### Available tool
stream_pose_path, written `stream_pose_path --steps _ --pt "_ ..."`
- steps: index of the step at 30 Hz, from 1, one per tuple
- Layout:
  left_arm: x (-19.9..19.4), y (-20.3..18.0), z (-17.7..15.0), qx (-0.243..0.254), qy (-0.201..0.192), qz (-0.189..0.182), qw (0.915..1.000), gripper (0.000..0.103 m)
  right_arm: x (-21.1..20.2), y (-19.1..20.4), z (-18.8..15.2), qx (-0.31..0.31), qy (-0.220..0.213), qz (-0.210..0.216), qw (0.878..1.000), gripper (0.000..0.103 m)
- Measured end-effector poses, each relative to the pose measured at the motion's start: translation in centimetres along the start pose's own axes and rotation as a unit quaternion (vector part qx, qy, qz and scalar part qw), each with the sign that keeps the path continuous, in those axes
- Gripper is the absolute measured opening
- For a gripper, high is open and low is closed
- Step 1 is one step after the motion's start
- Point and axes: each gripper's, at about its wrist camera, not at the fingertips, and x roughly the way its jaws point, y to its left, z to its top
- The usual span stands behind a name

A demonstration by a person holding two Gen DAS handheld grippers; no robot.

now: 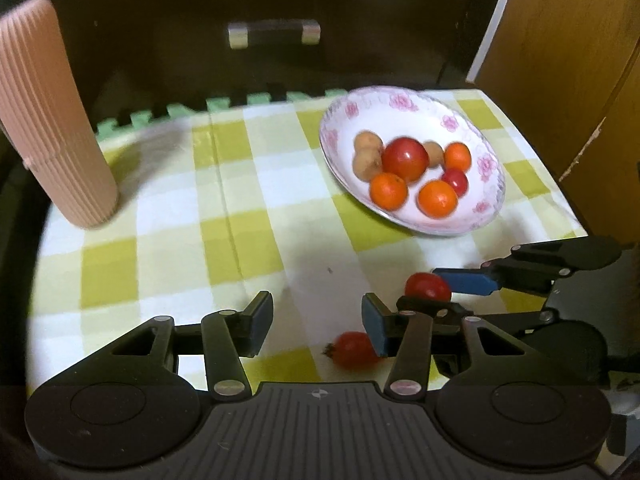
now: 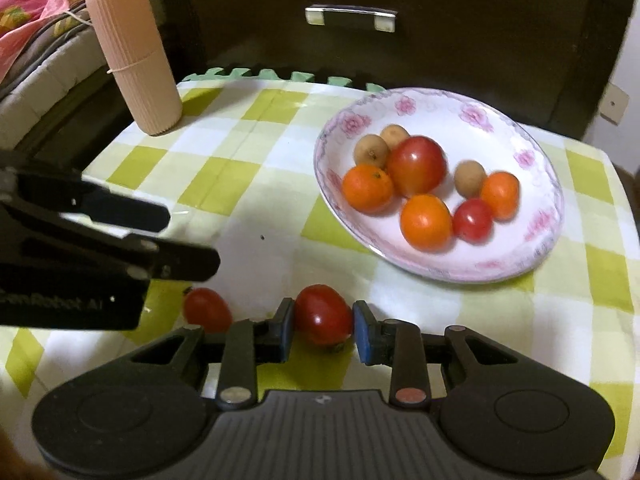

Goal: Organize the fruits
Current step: 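Grasp a red tomato with the right tool while the left tool grasps the other, then carry both red tomatoes with both tools up and over to the bowl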

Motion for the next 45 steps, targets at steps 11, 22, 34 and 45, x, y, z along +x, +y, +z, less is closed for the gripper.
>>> stream_pose_path --steps 11,22,34,45 --pt "0.1 -2.0 -2.0 0.014 0.021 -0.014 0.9996 0.057 -4.8 -1.3 -3.5 0.034 0.018 -0.011 0.999 0.029" --pt "0.7 -2.9 -4.5 0.012 0.036 0.006 0.9992 0.056 -8.1 0.1 -6.8 0.039 0.021 -0.002 0.999 0.029" --pt "0.0 -4.0 -6.2 0.026 0.030 0.027 0.9989 0.056 -8.8 -0.4 -6.9 0.045 0.009 -0.002 0.999 0.030" --pt "0.1 -4.7 -5.6 0.088 0.034 0.032 0.9950 0.056 -8.5 -0.4 -6.9 0.047 0.014 0.001 0.999 0.030"
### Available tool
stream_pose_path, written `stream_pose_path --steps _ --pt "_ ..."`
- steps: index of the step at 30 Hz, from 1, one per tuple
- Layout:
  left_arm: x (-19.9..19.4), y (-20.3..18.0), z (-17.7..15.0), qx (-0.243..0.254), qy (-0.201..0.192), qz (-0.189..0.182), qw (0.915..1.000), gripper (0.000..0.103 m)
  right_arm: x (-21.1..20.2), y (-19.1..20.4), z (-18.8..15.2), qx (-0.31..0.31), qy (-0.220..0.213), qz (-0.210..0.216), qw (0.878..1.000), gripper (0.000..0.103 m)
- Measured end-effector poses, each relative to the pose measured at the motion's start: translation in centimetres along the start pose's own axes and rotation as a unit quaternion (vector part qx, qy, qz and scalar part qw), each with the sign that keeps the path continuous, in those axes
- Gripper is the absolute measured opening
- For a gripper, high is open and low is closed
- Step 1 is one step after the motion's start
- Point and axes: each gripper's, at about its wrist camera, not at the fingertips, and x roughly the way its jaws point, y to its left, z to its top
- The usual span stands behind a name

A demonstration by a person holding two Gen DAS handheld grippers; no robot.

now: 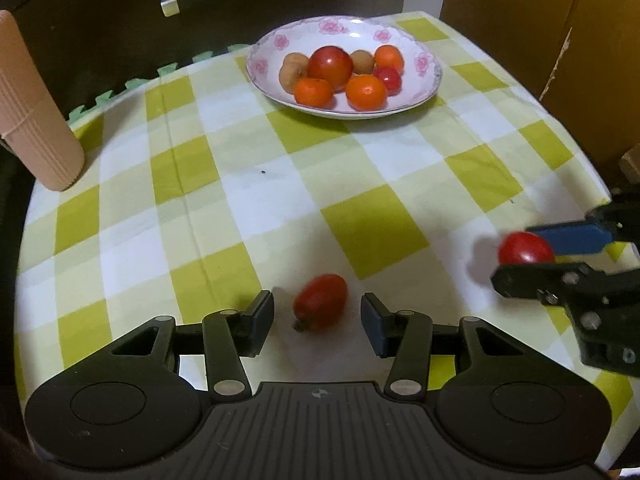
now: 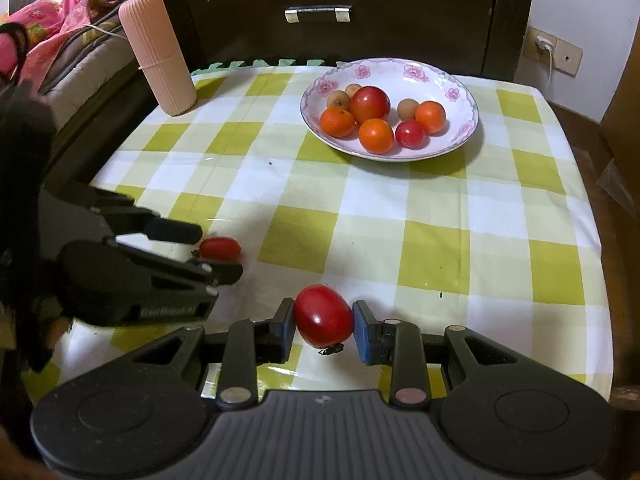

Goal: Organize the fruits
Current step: 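Carry both red tomatoes with both tools up and over to the bowl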

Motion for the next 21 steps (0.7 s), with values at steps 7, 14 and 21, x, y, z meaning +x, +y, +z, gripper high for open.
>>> stream_pose_path --steps 7,14,21 --pt "0.4 -0.7 -0.1 0.018 -0.003 -0.003 0.9998 0.048 1.4 0.0 -0.1 -0.001 0.017 -0.006 1.000 0.030" --pt "-0.1 -1.6 -0.7 0.026 -0.006 -0.004 0.9996 0.034 2.3 -0.3 -0.6 -0.008 0.023 -0.027 0.999 0.030" --pt "-0.6 -1.7 -1.8 0.017 -0.004 -0.004 0.9998 0.035 2.6 -1.2 -1.5 -0.005 0.017 -0.032 0.999 0.030"
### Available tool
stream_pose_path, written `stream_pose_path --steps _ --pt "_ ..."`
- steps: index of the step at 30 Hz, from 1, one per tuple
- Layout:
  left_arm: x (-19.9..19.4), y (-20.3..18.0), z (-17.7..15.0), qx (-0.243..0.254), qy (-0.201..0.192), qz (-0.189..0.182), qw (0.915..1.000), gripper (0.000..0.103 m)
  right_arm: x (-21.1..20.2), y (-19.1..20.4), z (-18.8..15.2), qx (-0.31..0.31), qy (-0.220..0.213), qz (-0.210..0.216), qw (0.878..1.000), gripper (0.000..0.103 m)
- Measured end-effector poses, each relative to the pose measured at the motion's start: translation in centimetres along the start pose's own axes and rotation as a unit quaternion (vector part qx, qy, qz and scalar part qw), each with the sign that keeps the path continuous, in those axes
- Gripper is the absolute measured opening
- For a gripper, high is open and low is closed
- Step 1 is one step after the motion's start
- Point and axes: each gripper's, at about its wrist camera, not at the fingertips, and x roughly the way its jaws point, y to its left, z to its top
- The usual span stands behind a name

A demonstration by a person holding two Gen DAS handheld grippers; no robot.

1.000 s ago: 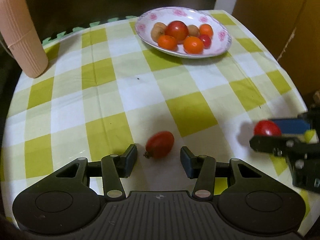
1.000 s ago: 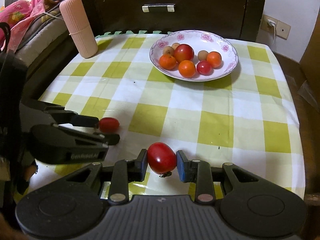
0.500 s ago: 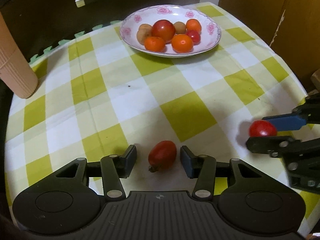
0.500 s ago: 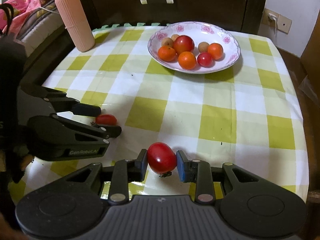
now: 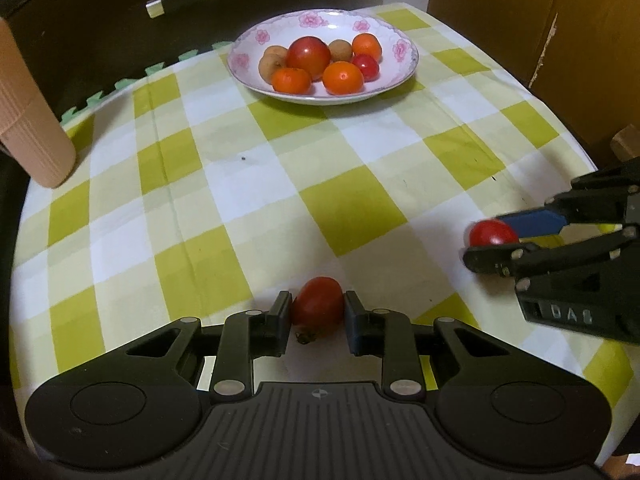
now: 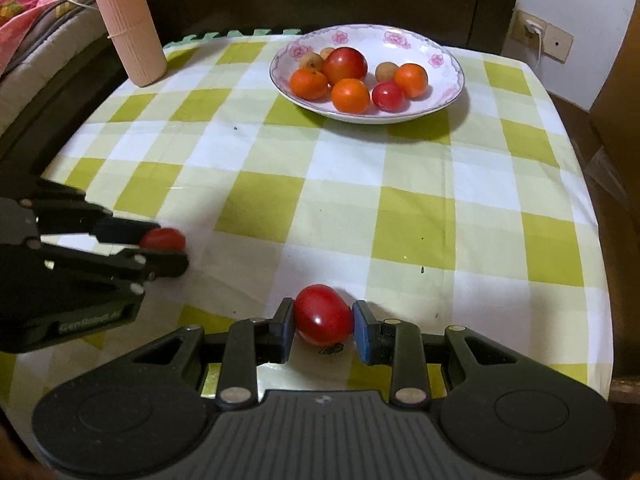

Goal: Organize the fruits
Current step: 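Carry both red tomatoes with both tools up and over to the bowl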

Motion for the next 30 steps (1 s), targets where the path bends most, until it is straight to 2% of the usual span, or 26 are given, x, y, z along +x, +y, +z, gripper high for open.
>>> stream_pose_path --steps 5,7,9,11,20,22,24,26,30 --pt "-0.1 0.2 -0.3 0.000 -0.002 -0.006 1.0000 0.039 -0.1 0.0 -0.3 -0.010 -0.008 0.003 1.000 0.031" --pt "-0.2 0.3 -0.5 0.000 -0.002 -0.006 1.0000 0.042 -0.1 0.0 -0.3 -0.013 -0.004 0.006 1.000 0.036" --pt "-0.2 0.6 -0.7 -0.002 0.000 -0.009 1.0000 0.051 -0.1 0.1 -0.3 -0.017 0.003 0.011 1.000 0.041" --pt "-0.2 0.8 -0.8 -0.005 0.004 -0.013 0.9999 0.057 -0.1 0.3 -0.3 -0.025 0.003 0.012 1.000 0.041" --pt "-0.1 0.2 -0.9 0.014 0.004 -0.017 0.9998 0.059 -0.1 0.3 0.2 -0.039 -0.001 0.007 0.999 0.042" --pt "-0.1 0.2 -0.9 0.012 0.004 -0.016 0.9998 0.058 0.0 0.4 0.1 -0.041 0.002 0.005 0.999 0.041" --pt "-0.1 0.2 -0.9 0.010 0.003 -0.012 0.9999 0.046 0.2 0.5 0.2 -0.039 0.010 -0.002 0.999 0.038" --pt "-0.3 0.2 -0.9 0.010 0.002 -0.007 0.9999 0.035 0.2 0.7 0.2 -0.039 0.013 -0.008 0.999 0.030" --pt "-0.4 0.3 -0.9 0.003 0.002 -0.007 1.0000 0.034 0.1 1.2 0.2 -0.042 0.010 -0.007 0.999 0.029"
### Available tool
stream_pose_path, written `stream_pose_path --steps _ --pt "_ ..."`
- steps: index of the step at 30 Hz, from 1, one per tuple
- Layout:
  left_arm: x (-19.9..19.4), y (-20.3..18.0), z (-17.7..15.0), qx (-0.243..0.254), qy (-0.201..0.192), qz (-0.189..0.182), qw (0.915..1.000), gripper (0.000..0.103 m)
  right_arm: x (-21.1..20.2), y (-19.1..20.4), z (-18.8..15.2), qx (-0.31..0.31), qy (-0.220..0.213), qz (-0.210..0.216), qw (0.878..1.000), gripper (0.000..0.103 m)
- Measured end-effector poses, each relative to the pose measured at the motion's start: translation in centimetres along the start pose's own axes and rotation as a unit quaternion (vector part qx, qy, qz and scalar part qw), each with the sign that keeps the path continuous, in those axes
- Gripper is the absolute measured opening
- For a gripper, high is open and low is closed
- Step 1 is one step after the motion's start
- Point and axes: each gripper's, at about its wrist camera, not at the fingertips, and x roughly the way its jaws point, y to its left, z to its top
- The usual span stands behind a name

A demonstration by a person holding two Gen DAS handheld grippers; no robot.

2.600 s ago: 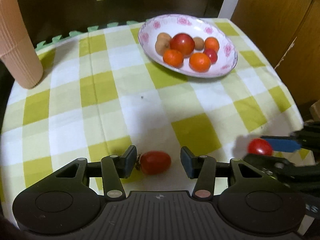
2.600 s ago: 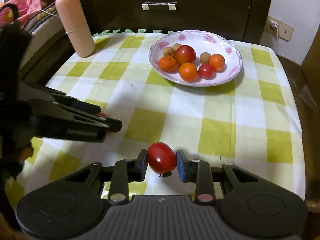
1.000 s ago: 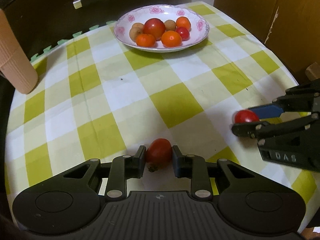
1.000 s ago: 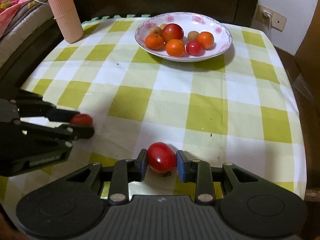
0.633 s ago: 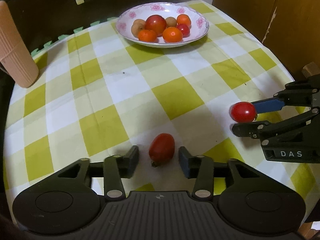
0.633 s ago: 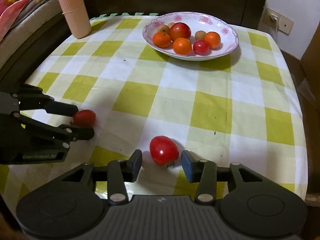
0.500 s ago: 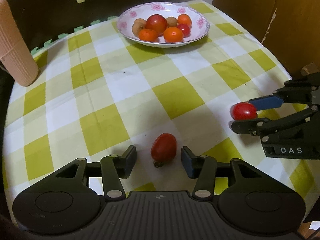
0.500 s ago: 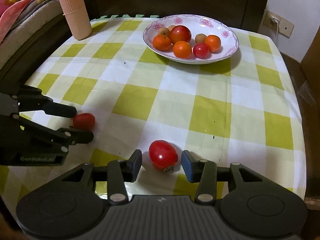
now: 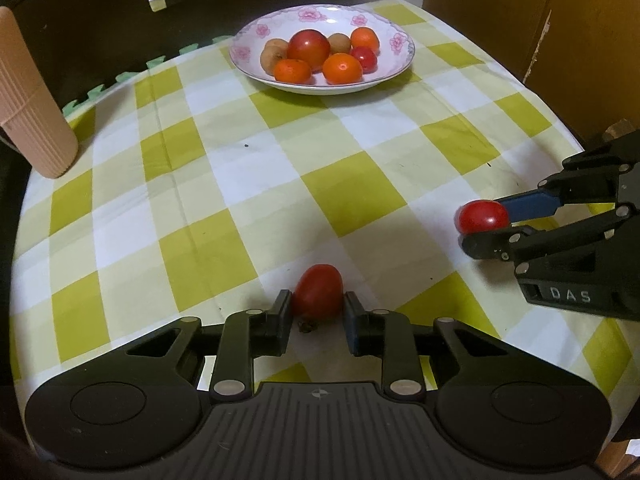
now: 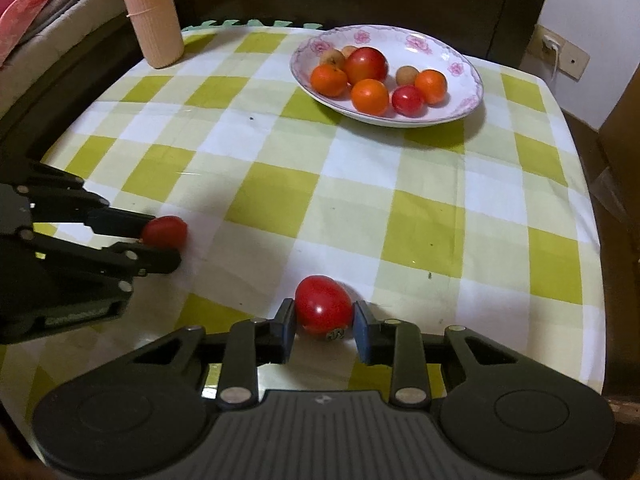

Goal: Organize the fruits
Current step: 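Carry both red tomatoes with both tools up and over to the bowl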

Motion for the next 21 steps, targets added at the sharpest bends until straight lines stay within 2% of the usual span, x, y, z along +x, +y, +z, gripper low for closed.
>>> stream_pose_path --steps 21 --pt "-1.0 0.4 2.3 -0.045 -0.028 -0.022 0.9983 0.034 -1.2 -0.3 2.2 0.048 -0.035 0.016 0.998 0.029"
